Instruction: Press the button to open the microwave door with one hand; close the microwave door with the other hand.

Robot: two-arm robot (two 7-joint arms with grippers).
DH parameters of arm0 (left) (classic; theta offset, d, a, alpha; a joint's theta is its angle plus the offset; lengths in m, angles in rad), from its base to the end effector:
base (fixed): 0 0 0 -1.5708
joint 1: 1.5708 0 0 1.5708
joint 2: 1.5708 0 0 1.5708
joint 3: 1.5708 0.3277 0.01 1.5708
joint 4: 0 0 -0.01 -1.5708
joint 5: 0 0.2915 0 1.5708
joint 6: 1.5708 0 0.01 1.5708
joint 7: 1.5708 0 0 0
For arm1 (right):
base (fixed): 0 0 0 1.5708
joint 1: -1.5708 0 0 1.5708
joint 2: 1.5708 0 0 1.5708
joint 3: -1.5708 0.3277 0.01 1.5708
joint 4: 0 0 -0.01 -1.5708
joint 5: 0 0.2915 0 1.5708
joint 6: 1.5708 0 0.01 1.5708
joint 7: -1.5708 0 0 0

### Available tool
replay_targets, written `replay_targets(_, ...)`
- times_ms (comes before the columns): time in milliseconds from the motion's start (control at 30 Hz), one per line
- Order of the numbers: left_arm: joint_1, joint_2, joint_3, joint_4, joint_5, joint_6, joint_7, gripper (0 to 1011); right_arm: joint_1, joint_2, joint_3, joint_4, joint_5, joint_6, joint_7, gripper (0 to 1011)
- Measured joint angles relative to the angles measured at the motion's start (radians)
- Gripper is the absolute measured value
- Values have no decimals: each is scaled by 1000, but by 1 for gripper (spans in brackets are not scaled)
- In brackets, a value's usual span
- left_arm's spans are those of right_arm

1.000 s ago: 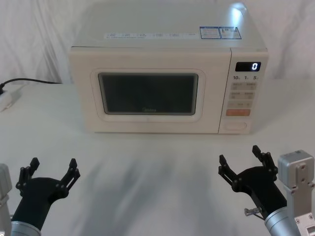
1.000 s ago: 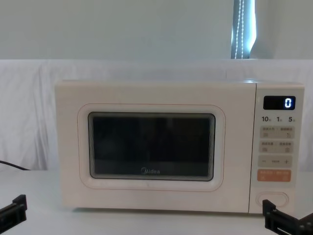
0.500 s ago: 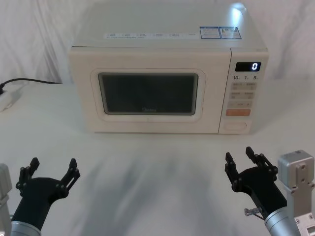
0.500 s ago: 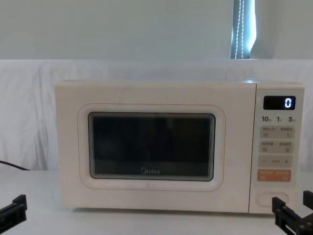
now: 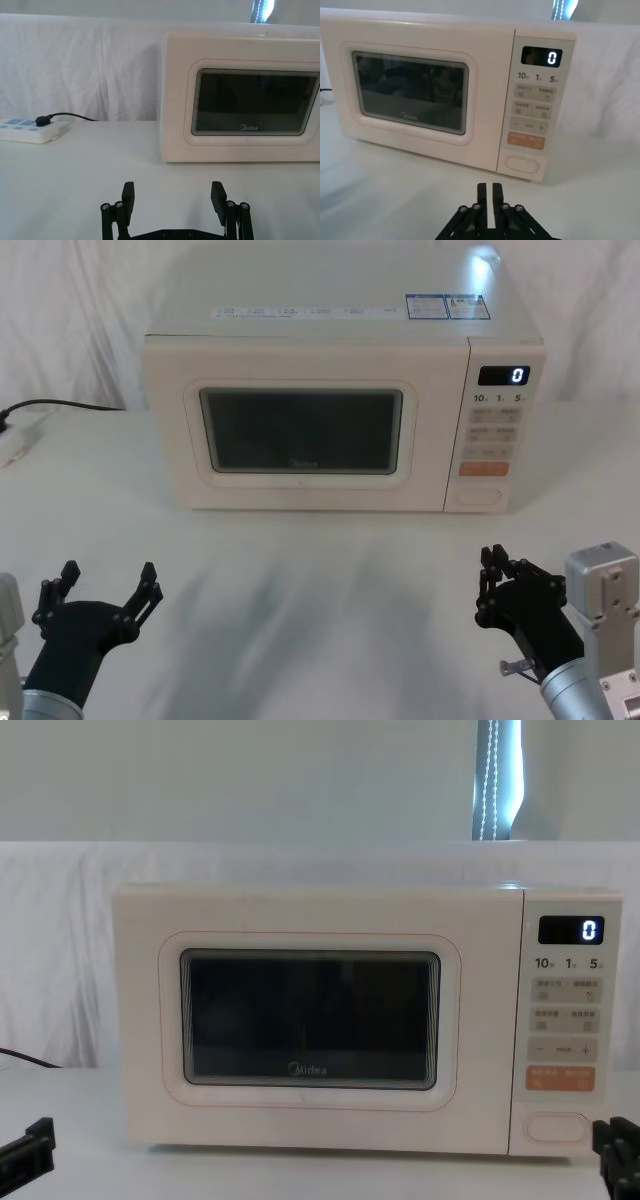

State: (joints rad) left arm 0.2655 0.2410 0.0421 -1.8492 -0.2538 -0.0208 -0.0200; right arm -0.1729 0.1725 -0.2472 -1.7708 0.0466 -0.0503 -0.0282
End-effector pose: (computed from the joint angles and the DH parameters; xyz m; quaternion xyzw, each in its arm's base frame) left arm 0.2261 0.0484 -0.3205 -0.0174 0.0064 0.6616 0.7497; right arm 0.2444 0.0265 -0.3329 -0.0067 -0.0420 -0.6137 0.7884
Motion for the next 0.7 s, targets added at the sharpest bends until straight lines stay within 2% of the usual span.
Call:
replay_targets(167, 0, 0, 0, 0, 0, 0, 0, 1001, 3, -12, 12, 0, -16, 8, 1, 4)
replay_targets(467, 0, 0, 0, 0, 0, 0, 0, 1001, 26, -35, 31, 14, -46, 36, 18, 0)
replay_targets(700, 0, 0, 0, 0, 0, 0, 0, 1001, 75, -68, 44, 52, -64, 67, 34, 0)
